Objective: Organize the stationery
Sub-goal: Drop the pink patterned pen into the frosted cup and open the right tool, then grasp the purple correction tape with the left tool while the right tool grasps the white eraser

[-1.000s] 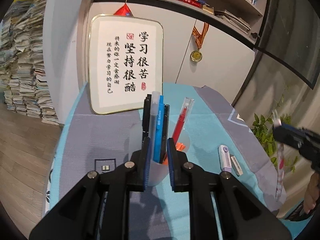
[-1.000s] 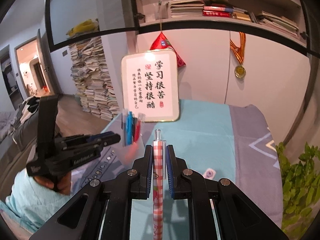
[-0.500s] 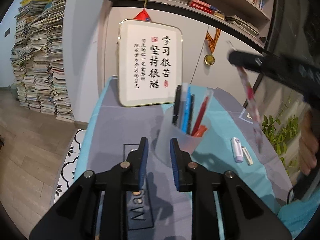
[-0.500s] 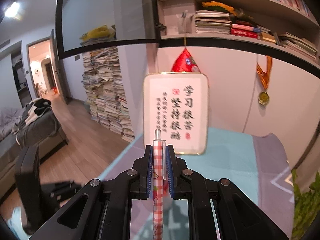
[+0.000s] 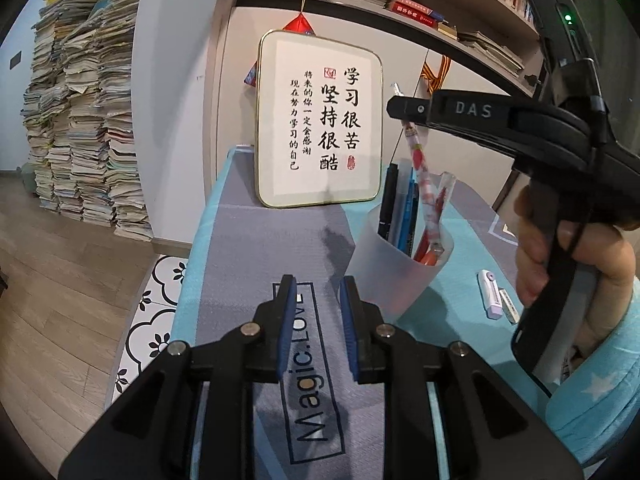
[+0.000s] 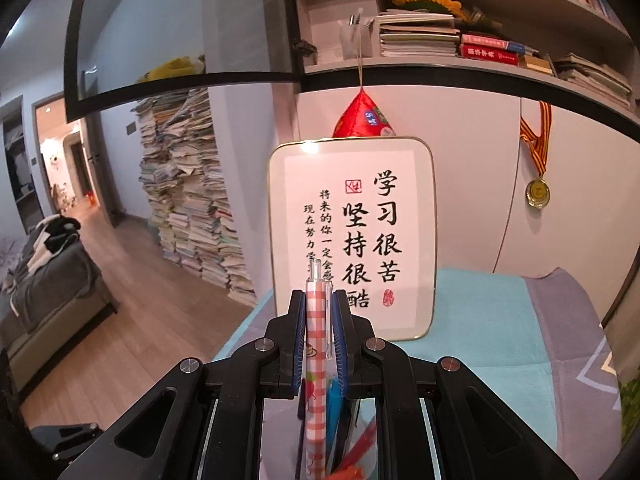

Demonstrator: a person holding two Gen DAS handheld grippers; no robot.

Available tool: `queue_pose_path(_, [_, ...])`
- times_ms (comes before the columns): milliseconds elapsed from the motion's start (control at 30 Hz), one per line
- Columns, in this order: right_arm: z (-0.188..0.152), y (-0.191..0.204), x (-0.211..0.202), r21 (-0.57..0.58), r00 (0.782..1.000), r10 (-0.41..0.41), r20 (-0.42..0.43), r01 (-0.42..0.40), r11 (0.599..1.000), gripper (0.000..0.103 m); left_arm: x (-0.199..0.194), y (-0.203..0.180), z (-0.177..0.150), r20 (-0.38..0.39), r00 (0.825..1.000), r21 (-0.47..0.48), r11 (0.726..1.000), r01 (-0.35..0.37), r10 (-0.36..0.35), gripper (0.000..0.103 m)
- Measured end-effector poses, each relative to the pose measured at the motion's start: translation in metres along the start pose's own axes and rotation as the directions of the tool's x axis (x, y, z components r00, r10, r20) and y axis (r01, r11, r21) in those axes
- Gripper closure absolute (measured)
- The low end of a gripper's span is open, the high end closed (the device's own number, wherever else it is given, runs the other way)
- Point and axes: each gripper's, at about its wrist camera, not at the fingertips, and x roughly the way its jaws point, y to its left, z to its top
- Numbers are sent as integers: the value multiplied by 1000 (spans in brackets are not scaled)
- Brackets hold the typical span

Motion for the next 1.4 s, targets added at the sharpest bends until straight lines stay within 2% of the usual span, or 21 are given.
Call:
queue_pose_path(133, [-6, -5, 5, 23, 1000, -15, 4, 15, 1000, 89, 6, 2, -1, -12, 1000, 0, 1000, 10, -10, 83])
queue_pose_path(267, [-8, -13, 4, 65, 1000, 4, -13, -3, 998, 89, 9, 5, 0, -18, 1000, -3, 1000, 19, -19, 83])
queue_pose_path(467, [-10, -20, -20, 95, 999, 32, -27, -29, 995, 89, 10, 7, 1, -15, 999, -6, 1000, 30, -30, 83])
queue_pose_path(633, [-25, -20, -37, 91, 990, 60, -131, -48, 995, 89, 5, 5, 1, -9, 999, -6, 999, 38, -38, 83])
queue_pose_path(733, [-39, -20, -38, 62, 966, 70, -249, -56, 997, 89, 1, -2, 0, -10, 999, 5, 999, 45, -45, 83])
queue_pose_path(800, [-46, -24, -46, 61, 958, 75, -278, -60, 996, 89, -2, -8, -1, -9, 999, 16, 998, 53, -53, 81])
queue_pose_path(867, [-48, -32, -57, 71, 959, 69, -273, -52, 996, 83, -7, -14, -2, -4, 998, 30, 998, 60, -60, 71])
queue_pose_path(933, [-50, -46, -78, 101, 970, 68, -232, -45, 994, 71, -11, -22, -3, 0, 998, 47, 997, 65, -65, 70])
queue_pose_path(967, [-49, -57, -92, 125, 978, 56, -199, -31, 992, 61, -12, -25, -4, -2, 998, 54, 996, 68, -68, 70])
queue_pose_path(1000, [-50, -67, -103, 141, 984, 39, -175, -14, 990, 57, -13, -29, -5, -4, 997, 60, 996, 72, -72, 70])
queue_pose_path(1100, [-55, -98, -125, 171, 986, -48, -161, 76, 982, 57, -15, -43, -7, -12, 995, 81, 992, 97, -96, 70])
queue_pose_path(1167, [-64, -118, -128, 175, 969, -132, -210, 170, 970, 57, -14, -58, -8, -25, 993, 108, 987, 121, -119, 70])
queue_pose_path(1233, [-84, -140, -123, 163, 929, -221, -297, 277, 947, 57, -10, -78, -10, -47, 989, 145, 978, 148, -143, 70])
queue_pose_path(1300, [-103, -153, -113, 150, 899, -232, -370, 304, 941, 57, -1, -96, -11, -77, 983, 172, 969, 179, -168, 70])
queue_pose_path(1400, [-127, -164, -98, 151, 875, -196, -442, 288, 946, 57, 21, -125, -14, -134, 973, 199, 957, 213, -189, 70])
